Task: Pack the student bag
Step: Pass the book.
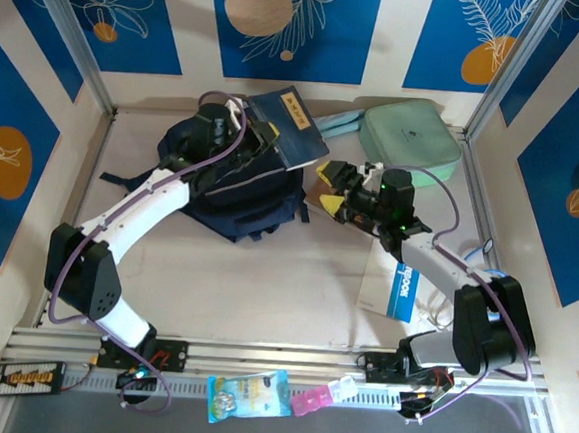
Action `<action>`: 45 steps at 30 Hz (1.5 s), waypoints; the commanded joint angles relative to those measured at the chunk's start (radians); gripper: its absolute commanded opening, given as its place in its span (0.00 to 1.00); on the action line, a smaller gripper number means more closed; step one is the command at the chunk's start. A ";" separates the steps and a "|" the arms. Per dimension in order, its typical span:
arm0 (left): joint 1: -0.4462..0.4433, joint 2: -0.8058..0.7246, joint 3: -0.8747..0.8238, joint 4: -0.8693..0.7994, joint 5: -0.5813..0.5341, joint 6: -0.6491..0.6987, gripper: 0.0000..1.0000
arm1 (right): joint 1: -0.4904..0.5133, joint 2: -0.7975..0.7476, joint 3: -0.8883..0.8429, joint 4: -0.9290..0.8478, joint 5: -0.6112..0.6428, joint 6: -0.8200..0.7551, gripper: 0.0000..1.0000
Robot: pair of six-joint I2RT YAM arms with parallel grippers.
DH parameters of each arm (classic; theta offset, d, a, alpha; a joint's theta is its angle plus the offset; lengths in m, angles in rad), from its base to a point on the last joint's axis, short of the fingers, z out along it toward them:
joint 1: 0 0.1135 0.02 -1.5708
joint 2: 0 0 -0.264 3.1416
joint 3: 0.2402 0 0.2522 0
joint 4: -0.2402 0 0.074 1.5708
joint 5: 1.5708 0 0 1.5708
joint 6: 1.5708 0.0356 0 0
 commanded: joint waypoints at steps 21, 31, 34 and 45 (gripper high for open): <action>0.004 0.028 -0.017 0.159 -0.009 -0.148 0.00 | 0.073 0.081 0.058 0.233 0.234 0.203 0.87; 0.005 0.023 -0.028 0.173 -0.010 -0.151 0.00 | 0.092 0.092 0.063 0.303 0.205 0.189 0.81; 0.001 0.023 -0.031 0.189 0.001 -0.157 0.00 | 0.095 0.150 0.100 0.344 0.181 0.230 0.82; -0.003 0.022 -0.046 0.221 0.016 -0.198 0.00 | 0.097 0.336 0.184 0.588 0.186 0.393 0.66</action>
